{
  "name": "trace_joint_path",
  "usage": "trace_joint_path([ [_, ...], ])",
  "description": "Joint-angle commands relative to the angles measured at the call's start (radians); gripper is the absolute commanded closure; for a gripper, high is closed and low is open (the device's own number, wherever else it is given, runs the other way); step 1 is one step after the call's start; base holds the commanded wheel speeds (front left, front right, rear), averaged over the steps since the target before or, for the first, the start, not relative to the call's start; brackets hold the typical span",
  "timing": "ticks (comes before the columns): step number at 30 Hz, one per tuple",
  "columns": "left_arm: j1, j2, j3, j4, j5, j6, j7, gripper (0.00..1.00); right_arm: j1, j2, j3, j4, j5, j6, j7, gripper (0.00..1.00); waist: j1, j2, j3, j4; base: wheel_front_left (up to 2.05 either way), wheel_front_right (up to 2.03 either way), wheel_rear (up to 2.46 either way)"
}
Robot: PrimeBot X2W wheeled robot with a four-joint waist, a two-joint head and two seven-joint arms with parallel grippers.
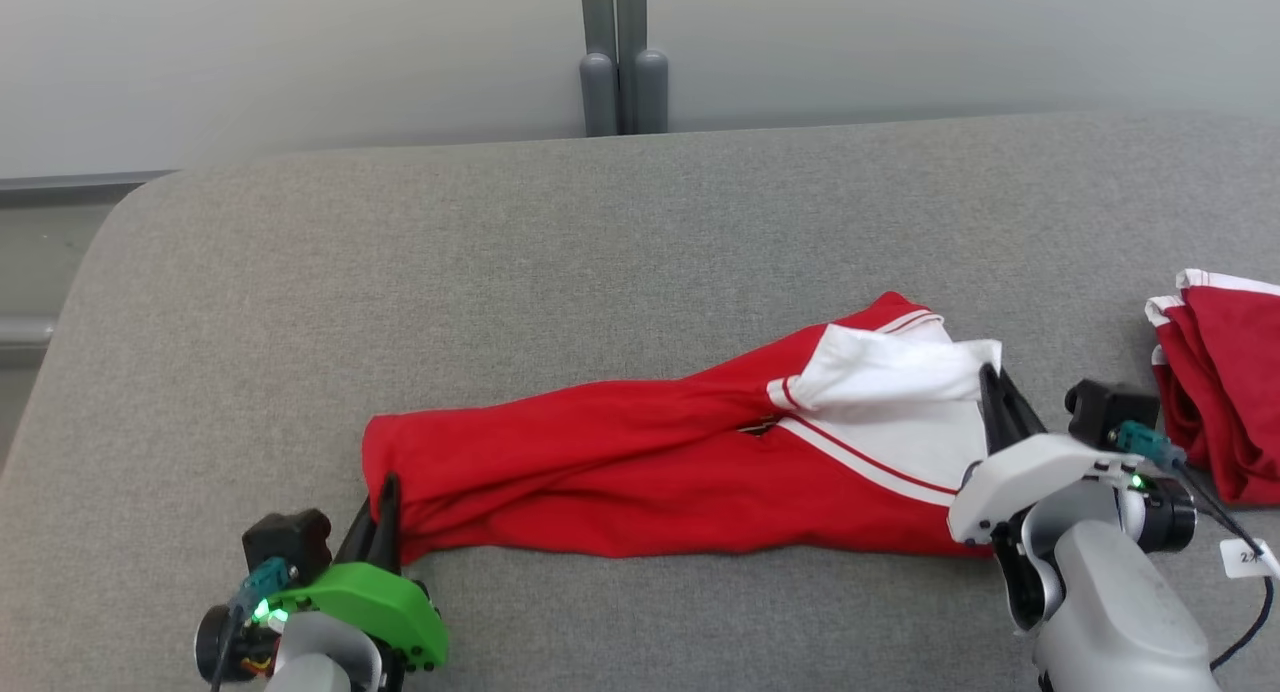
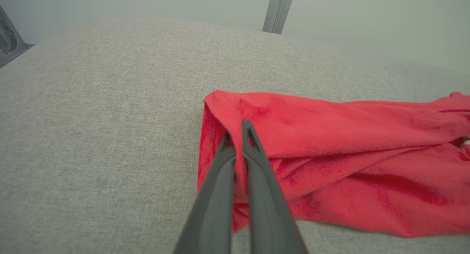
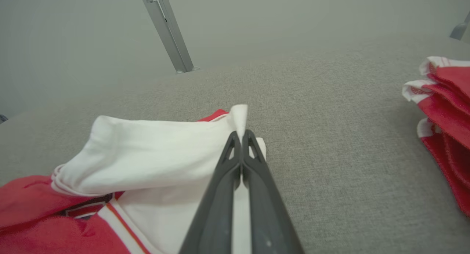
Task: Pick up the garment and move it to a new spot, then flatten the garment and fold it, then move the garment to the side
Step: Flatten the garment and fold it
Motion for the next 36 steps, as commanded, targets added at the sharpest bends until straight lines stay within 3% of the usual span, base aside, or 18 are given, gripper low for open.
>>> trace_joint_path([
  [1, 0.025, -0.001, 0.014, 0.011, 0.0, -0.001, 0.0, 0.82, 0.024, 0.004, 0.001, 0.014, 0.007, -0.002, -0.004, 1.0, 0.0001, -0.0001, -0.012, -0.011, 0.0, 0.0, 0.0],
  [2, 0.037, -0.002, 0.023, 0.018, -0.002, 0.005, 0.0, 0.59, 0.032, 0.004, -0.002, 0.024, 0.01, -0.002, -0.004, 1.0, 0.0001, -0.0001, -0.014, -0.011, 0.0, 0.0, 0.0],
  [3, 0.048, -0.003, 0.03, 0.023, 0.003, 0.012, 0.0, 0.16, 0.04, 0.006, -0.003, 0.04, 0.012, -0.002, -0.004, 1.0, 0.0001, -0.0001, -0.015, -0.011, 0.0, 0.0, 0.0],
  [4, 0.057, -0.005, 0.036, 0.026, 0.009, 0.016, 0.0, 0.0, 0.045, 0.007, -0.005, 0.054, 0.013, -0.002, -0.004, 0.7, 0.0001, -0.0001, -0.017, -0.011, 0.0, 0.0, 0.0],
  [6, 0.08, -0.008, 0.048, 0.023, 0.018, 0.028, 0.0, 0.0, 0.053, 0.008, -0.018, 0.064, 0.017, -0.002, -0.004, 0.0, 0.0001, -0.0001, -0.022, -0.008, 0.0, 0.0, 0.0],
  [12, 0.158, -0.012, 0.093, -0.069, 0.049, 0.089, 0.0, 0.0, 0.093, 0.012, -0.071, 0.03, 0.023, -0.002, -0.004, 0.0, 0.0001, -0.0001, -0.038, 0.006, 0.0, 0.0, 0.0],
  [22, 0.205, -0.012, 0.034, -0.192, 0.031, 0.125, 0.0, 0.0, 0.081, 0.011, -0.056, 0.0, 0.07, -0.001, -0.004, 0.0, 0.0001, -0.0001, -0.039, 0.062, 0.0, 0.0, 0.0],
  [29, 0.209, -0.011, 0.021, -0.217, 0.029, 0.134, 0.0, 0.0, 0.048, 0.012, -0.08, 0.172, 0.012, -0.001, -0.004, 0.0, 0.0001, -0.0001, -0.035, 0.114, 0.0, 0.0, 0.0],
  [36, 0.212, -0.012, 0.034, -0.231, 0.029, 0.137, 0.0, 0.0, 0.01, 0.021, -0.004, 0.348, 0.08, 0.001, 0.01, 0.0, 0.0001, -0.0001, -0.023, 0.141, 0.0, 0.0, 0.0],
])
